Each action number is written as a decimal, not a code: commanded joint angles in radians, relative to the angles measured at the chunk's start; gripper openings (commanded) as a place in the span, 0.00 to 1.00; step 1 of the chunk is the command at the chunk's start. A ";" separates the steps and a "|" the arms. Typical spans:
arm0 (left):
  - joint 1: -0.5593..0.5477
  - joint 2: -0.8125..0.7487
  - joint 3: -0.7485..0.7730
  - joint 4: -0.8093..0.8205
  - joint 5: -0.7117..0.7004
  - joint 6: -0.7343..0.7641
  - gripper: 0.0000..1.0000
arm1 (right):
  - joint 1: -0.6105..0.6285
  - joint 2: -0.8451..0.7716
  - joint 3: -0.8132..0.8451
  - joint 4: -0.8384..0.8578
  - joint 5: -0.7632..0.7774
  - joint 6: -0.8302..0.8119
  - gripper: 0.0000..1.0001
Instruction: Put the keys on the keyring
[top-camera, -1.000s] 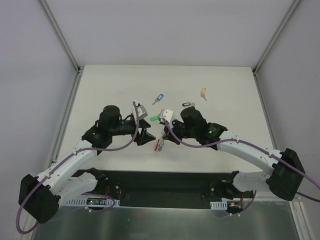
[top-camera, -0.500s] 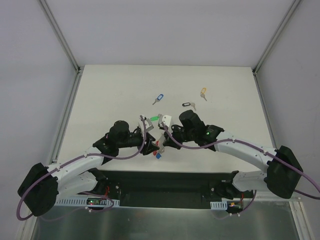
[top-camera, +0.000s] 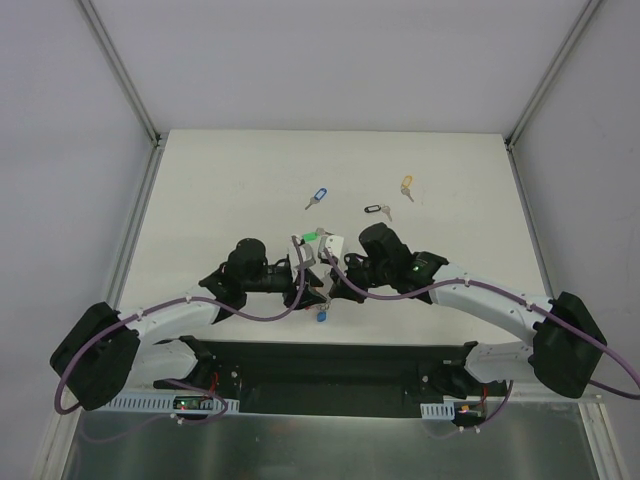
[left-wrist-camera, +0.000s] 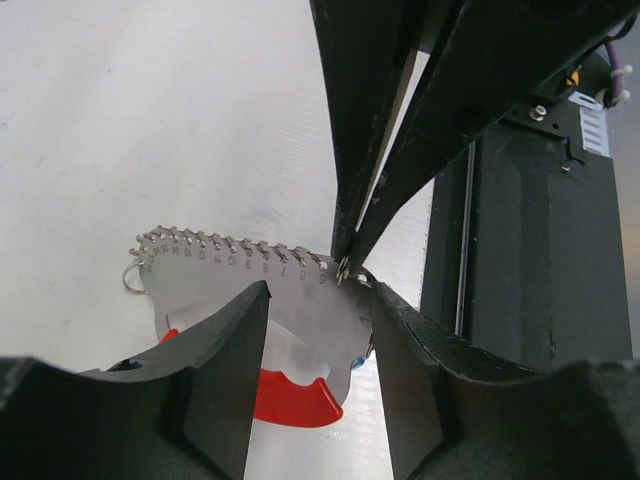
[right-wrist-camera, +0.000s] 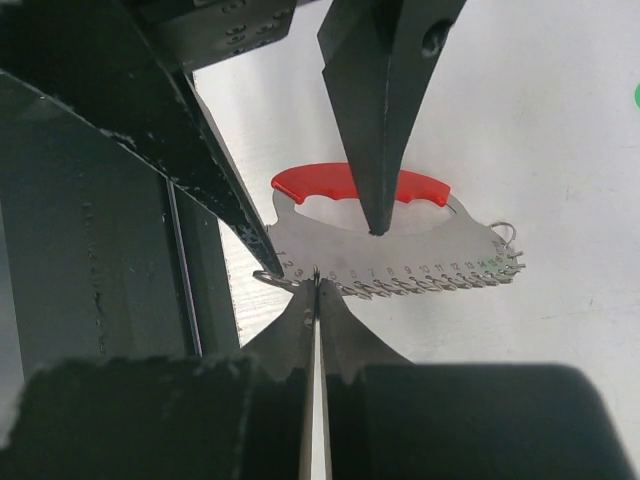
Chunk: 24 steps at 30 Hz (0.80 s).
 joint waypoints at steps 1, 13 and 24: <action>-0.008 0.049 0.049 0.060 0.114 0.044 0.43 | -0.006 -0.037 0.006 0.004 -0.039 -0.022 0.01; -0.040 0.118 0.097 0.060 0.128 0.061 0.28 | -0.005 -0.037 0.008 -0.009 -0.048 -0.022 0.01; -0.054 0.156 0.135 0.060 0.157 0.050 0.22 | -0.005 -0.026 0.014 -0.027 -0.090 -0.033 0.01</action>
